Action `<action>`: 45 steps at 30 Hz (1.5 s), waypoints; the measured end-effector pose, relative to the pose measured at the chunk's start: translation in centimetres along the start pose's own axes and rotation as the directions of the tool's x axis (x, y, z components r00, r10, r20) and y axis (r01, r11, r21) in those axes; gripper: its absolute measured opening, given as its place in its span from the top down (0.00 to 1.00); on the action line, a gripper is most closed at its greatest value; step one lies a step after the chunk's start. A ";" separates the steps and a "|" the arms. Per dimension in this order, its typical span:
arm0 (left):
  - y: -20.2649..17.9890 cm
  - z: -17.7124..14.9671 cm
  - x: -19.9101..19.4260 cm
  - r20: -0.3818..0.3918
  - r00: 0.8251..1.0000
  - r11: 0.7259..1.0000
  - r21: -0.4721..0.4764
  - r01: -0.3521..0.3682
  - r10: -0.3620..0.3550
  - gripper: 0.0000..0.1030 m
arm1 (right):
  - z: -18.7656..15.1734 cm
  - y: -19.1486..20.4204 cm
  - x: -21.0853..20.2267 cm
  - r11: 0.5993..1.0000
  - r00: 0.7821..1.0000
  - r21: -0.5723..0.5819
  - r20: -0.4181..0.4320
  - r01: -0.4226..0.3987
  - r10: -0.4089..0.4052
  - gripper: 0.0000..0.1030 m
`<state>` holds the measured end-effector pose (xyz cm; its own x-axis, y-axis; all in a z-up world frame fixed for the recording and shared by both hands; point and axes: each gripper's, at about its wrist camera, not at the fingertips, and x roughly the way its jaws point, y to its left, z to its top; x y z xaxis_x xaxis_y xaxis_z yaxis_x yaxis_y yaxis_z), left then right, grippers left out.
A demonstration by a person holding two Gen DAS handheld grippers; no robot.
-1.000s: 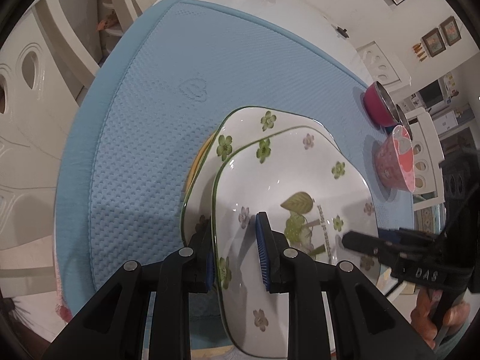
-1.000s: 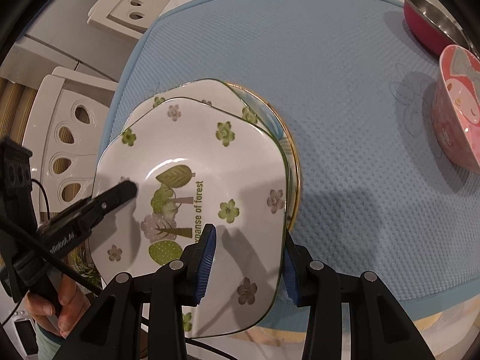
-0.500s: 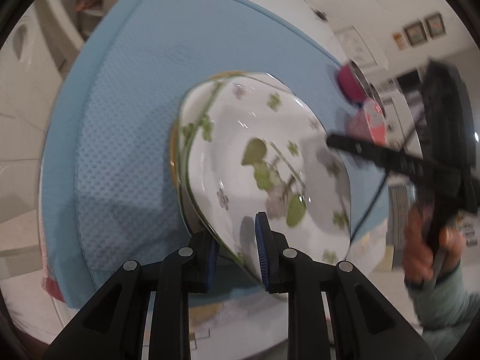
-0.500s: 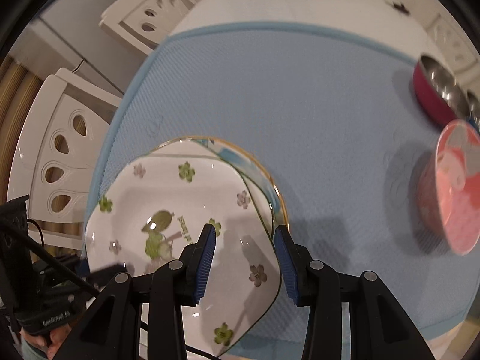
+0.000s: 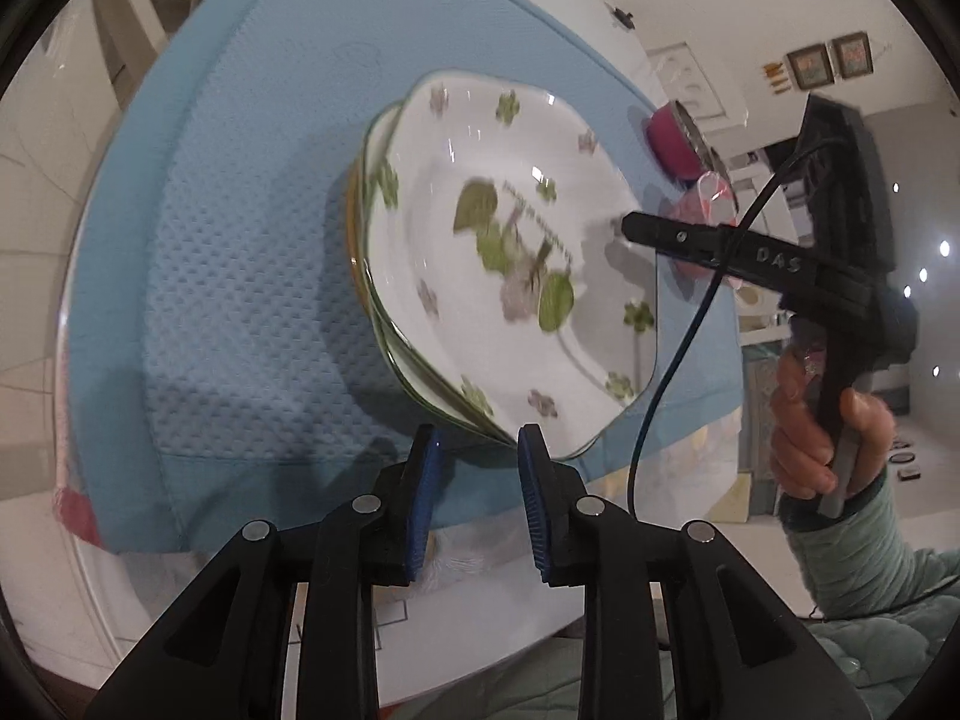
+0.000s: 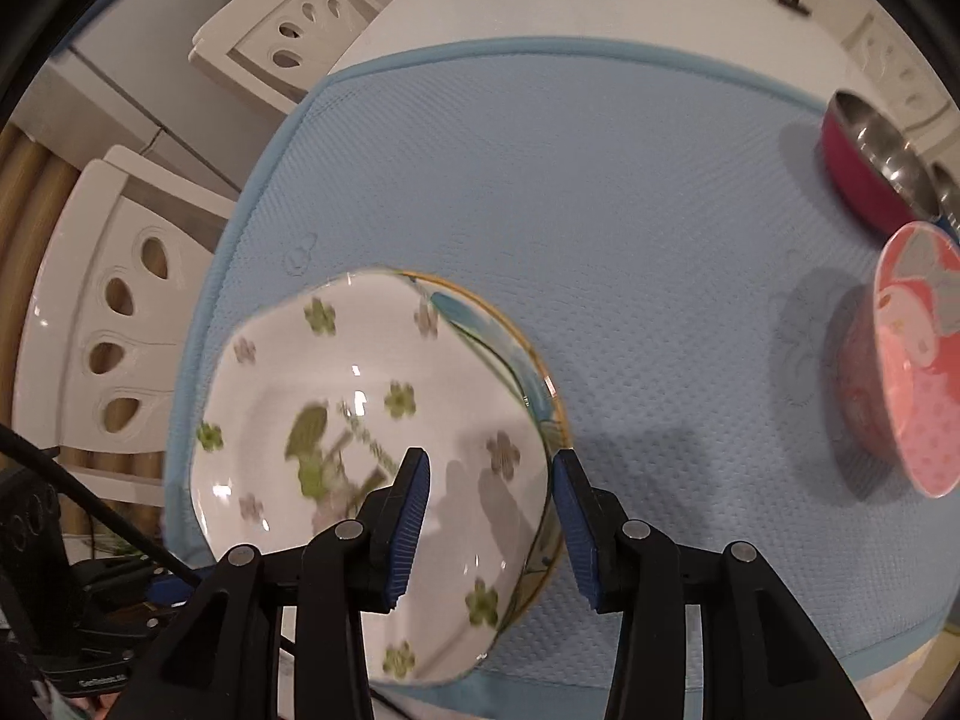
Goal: Organize plates and bowls
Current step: 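Lower the smaller green-tree plate onto the stacked plates and open both grippers, then move both grippers to the pink bunny-face bowl and pinch its rim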
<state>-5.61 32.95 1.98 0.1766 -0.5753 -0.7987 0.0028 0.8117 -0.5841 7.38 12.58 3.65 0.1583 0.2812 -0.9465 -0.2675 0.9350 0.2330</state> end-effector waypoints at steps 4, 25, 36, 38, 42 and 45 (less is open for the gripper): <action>-1.0 0.1 1.4 -0.021 1.000 1.000 0.019 0.011 -0.010 0.74 | -0.1 -1.0 0.3 0.998 0.999 0.043 -0.026 -0.045 0.046 0.60; -4.5 4.8 -3.4 0.114 0.986 0.965 0.221 -0.142 0.119 0.73 | -3.3 -4.1 -5.0 0.984 0.992 0.146 0.089 -0.101 0.089 0.60; -18.1 10.7 0.4 0.173 0.983 0.910 0.395 -0.125 0.060 0.36 | -3.5 -12.9 -13.8 0.965 0.945 0.250 0.327 -0.085 -0.002 0.45; -20.8 11.9 1.9 0.170 0.985 0.904 0.412 -0.110 0.042 0.35 | -3.6 -15.8 -14.8 0.954 0.940 0.289 0.340 -0.079 -0.025 0.44; -25.0 14.3 6.2 0.169 0.983 0.910 0.391 -0.140 0.078 0.35 | -3.2 -23.3 -15.4 0.921 0.943 0.383 0.327 -0.071 -0.064 0.44; -26.9 15.1 9.8 0.142 0.985 0.923 0.359 -0.141 0.095 0.35 | -2.6 -27.8 -14.9 0.917 0.949 0.398 0.301 -0.040 -0.089 0.44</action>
<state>10.96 7.02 12.02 0.3144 -0.4755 -0.8216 0.3310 0.8661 -0.3746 10.01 -18.12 10.67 0.4602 0.2486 -0.8523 0.1266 0.9318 0.3401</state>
